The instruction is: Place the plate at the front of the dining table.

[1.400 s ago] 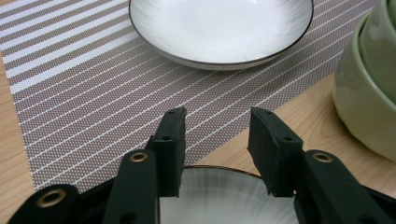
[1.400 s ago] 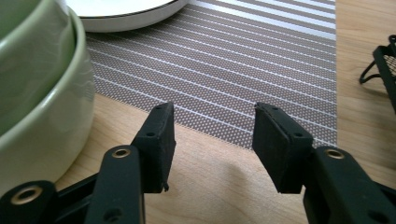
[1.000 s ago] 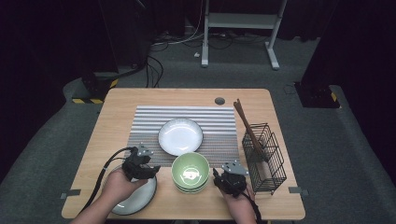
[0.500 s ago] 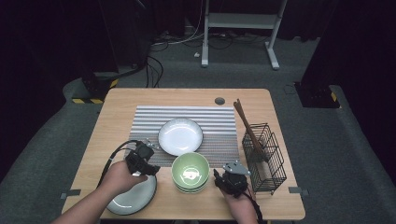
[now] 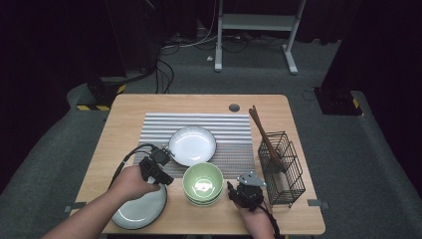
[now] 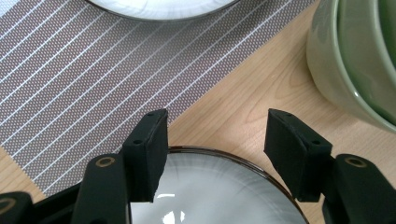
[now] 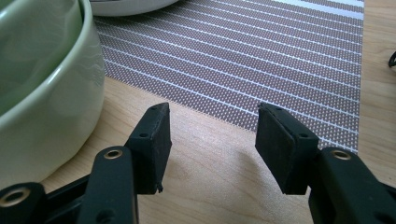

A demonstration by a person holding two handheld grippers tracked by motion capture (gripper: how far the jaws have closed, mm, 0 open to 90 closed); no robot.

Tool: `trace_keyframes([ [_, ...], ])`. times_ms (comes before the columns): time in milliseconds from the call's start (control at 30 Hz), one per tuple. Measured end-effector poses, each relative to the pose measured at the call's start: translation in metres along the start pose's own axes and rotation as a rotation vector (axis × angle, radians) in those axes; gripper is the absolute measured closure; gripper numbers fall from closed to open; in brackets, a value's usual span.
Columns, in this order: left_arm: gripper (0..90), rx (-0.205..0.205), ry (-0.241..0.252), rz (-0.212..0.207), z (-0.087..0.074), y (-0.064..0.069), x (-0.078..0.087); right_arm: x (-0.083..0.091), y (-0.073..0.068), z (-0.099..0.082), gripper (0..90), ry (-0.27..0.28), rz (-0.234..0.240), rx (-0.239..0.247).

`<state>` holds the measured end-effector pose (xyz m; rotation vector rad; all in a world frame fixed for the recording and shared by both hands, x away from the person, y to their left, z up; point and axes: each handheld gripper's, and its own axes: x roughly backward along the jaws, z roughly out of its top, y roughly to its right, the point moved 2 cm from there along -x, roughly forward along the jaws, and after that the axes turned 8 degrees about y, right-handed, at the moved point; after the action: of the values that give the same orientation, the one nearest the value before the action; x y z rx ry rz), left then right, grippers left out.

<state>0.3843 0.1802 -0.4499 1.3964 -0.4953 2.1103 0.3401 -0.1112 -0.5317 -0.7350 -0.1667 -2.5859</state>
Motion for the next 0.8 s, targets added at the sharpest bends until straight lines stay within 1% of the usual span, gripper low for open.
trace_keyframes([
  [33,40.0,-0.003,-0.007,-0.001,0.001,-0.001,0.000,0.000,0.000,0.000,44.8,-0.002,-0.001,-0.002],
  [100,40.0,0.007,-0.024,-0.009,0.003,-0.003,0.001,-0.001,0.000,-0.001,44.7,-0.004,-0.001,-0.002],
  [133,39.7,0.018,-0.044,-0.023,0.004,-0.005,0.001,-0.001,0.001,-0.001,44.7,-0.005,-0.001,-0.001],
  [200,39.5,0.031,-0.058,-0.022,0.005,-0.007,0.001,-0.001,0.001,-0.001,44.7,-0.007,0.000,-0.001],
  [233,39.4,0.047,-0.069,-0.025,0.005,-0.008,0.001,-0.001,0.001,-0.001,44.7,-0.007,0.001,-0.002],
  [300,39.3,0.058,-0.080,-0.034,0.006,-0.010,0.001,-0.002,0.001,-0.002,44.7,-0.011,0.003,0.002],
  [367,39.5,0.055,-0.100,-0.039,0.007,-0.011,0.001,-0.003,0.001,-0.002,44.7,-0.015,0.004,0.001],
  [433,39.5,0.045,-0.115,-0.033,0.008,-0.012,0.002,-0.004,0.001,-0.003,44.7,-0.017,0.004,0.006],
  [567,39.5,0.062,-0.124,-0.056,0.011,-0.012,0.004,-0.004,0.002,-0.003,44.7,-0.023,0.007,0.001],
  [633,39.7,0.064,-0.123,-0.063,0.012,-0.014,0.006,-0.004,0.001,-0.003,44.8,-0.024,0.007,0.000],
  [667,40.3,0.063,-0.131,-0.076,0.013,-0.014,0.007,-0.004,0.001,-0.003,44.8,-0.024,0.007,0.001],
  [700,40.8,0.065,-0.133,-0.080,0.013,-0.015,0.007,-0.004,0.001,-0.003,44.8,-0.024,0.007,0.001],
  [733,41.2,0.075,-0.129,-0.084,0.013,-0.016,0.008,-0.004,0.001,-0.003,44.8,-0.025,0.008,0.000],
  [800,41.5,0.084,-0.129,-0.103,0.014,-0.017,0.010,-0.004,0.001,-0.003,45.3,-0.028,0.004,0.011],
])
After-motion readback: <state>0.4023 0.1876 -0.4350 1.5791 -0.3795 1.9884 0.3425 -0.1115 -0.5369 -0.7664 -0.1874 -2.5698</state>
